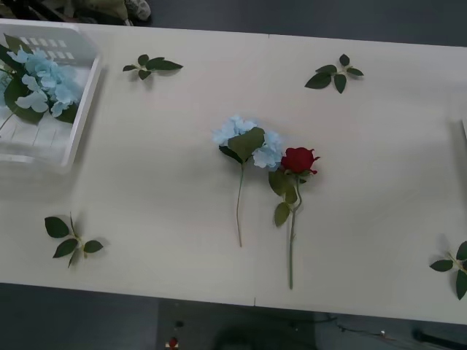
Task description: Put the red flowers into the right box and the blue flowers into the left box
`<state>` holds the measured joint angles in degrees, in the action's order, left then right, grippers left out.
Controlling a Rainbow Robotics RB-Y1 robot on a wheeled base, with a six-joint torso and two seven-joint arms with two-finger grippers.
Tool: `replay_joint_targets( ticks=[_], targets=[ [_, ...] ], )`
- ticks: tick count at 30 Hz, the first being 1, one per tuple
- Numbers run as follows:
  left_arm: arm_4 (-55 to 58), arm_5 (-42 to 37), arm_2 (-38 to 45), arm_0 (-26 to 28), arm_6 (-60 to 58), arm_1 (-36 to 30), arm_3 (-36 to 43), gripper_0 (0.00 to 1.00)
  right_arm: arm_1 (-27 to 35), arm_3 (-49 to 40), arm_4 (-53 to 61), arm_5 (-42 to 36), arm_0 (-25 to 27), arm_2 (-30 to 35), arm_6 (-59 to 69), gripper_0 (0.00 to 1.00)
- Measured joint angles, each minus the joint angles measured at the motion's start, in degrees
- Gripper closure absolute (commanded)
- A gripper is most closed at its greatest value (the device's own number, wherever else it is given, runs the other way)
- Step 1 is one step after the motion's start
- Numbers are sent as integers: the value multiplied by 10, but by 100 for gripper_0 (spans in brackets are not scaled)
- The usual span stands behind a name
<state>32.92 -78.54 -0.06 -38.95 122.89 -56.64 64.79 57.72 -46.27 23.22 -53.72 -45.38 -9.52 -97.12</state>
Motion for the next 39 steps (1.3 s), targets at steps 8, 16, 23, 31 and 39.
replay_joint_targets(
  ticks=[8,16,23,31,39],
  targets=[
    [-9,120,-98,0,4,0,-61,96,-9,99,-24,117,0,0,0,100],
    [-9,149,-111,0,4,0,-64,36,-17,131,-27,148,0,0,0,21],
    [-6,149,-110,0,4,0,-64,32,-17,131,-27,161,2,0,0,3],
    [145,9,1,1,9,0,-10,32,-17,131,38,157,8,0,0,0],
    [281,-81,119,65,6,5,229,32,-17,98,207,33,13,0,-1,0]
  ],
)
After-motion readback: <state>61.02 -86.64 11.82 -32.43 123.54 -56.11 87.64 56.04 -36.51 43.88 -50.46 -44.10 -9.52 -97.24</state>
